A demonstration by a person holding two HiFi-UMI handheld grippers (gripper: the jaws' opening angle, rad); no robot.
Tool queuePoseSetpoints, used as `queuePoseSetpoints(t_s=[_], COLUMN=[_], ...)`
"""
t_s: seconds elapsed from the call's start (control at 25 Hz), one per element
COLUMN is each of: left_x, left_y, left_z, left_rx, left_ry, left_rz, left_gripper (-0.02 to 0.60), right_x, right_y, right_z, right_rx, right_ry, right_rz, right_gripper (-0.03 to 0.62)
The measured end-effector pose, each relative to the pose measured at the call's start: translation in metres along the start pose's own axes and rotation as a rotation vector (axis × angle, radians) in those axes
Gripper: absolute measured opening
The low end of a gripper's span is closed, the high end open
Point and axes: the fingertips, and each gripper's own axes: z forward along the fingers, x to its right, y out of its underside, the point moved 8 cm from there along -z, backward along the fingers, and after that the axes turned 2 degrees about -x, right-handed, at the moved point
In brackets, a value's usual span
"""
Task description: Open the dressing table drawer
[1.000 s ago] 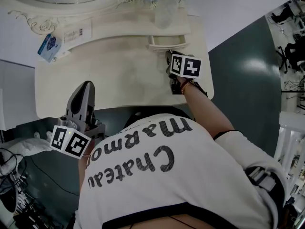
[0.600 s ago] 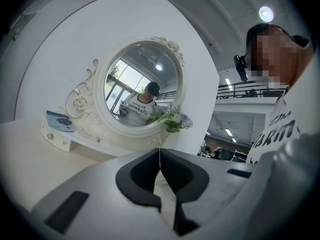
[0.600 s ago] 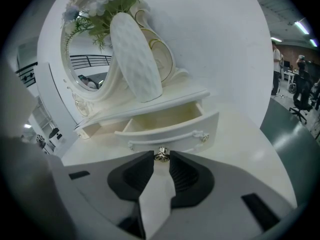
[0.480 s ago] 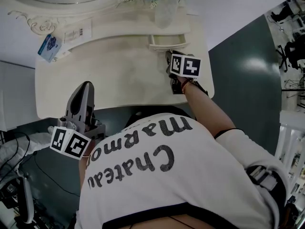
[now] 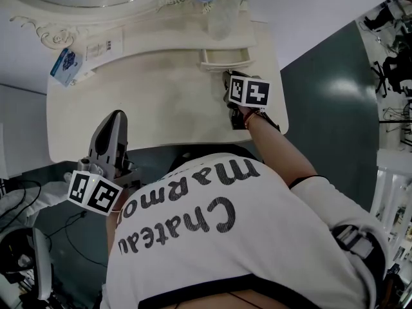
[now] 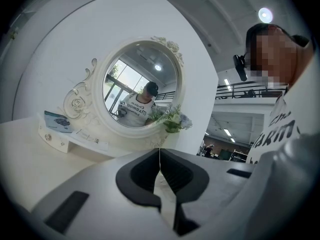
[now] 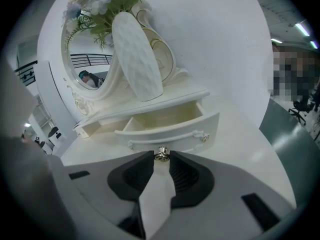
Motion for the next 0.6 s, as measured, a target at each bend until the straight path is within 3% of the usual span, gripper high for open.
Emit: queuePoseSetpoints(t_s=[0.6], left_x=[0.0012], left_y=[-0.0021], left_z=[0.005], left_rx=[-0.013], left_ry=[0.022], left_rz=[0.016], left_gripper=[0.025], right_x=[0.0001], right_y=[0.0031], right_z=[-0.0005], right_rx=[0.014], right_ry=[0.002], right_rz=[0.017], right_gripper=[0.108])
